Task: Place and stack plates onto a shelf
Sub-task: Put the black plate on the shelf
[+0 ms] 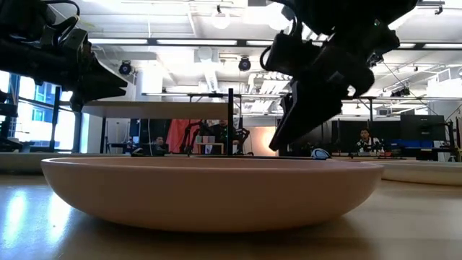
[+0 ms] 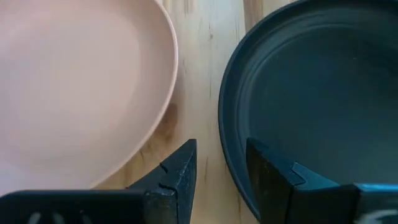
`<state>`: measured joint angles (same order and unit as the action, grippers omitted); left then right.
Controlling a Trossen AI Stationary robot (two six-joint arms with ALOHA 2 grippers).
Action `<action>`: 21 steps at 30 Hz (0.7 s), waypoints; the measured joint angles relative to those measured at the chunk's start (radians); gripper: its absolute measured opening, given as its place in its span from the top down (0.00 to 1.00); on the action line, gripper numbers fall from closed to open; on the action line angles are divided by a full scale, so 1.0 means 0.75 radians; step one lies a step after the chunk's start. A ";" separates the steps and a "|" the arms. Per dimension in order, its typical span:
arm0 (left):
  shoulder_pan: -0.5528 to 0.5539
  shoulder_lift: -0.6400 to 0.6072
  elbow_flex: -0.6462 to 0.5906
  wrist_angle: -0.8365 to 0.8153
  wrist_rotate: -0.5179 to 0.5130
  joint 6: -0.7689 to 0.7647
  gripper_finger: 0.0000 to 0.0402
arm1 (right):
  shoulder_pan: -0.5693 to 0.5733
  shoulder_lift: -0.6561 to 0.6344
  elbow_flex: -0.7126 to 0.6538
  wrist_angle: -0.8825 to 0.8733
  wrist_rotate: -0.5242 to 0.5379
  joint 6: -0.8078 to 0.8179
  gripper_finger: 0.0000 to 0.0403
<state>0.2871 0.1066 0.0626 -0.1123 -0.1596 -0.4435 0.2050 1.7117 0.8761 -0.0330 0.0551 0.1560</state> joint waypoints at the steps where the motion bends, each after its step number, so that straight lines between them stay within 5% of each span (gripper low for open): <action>1: 0.000 0.000 0.000 0.000 0.000 0.000 0.73 | 0.000 0.005 0.000 0.000 0.000 -0.012 0.70; 21: 0.000 0.000 0.000 0.000 -0.010 0.000 0.73 | -0.003 0.014 0.000 -0.104 0.086 -0.150 0.70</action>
<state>0.2871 0.1066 0.0628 -0.1123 -0.1673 -0.4435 0.2031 1.7222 0.8761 -0.1112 0.1193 0.0437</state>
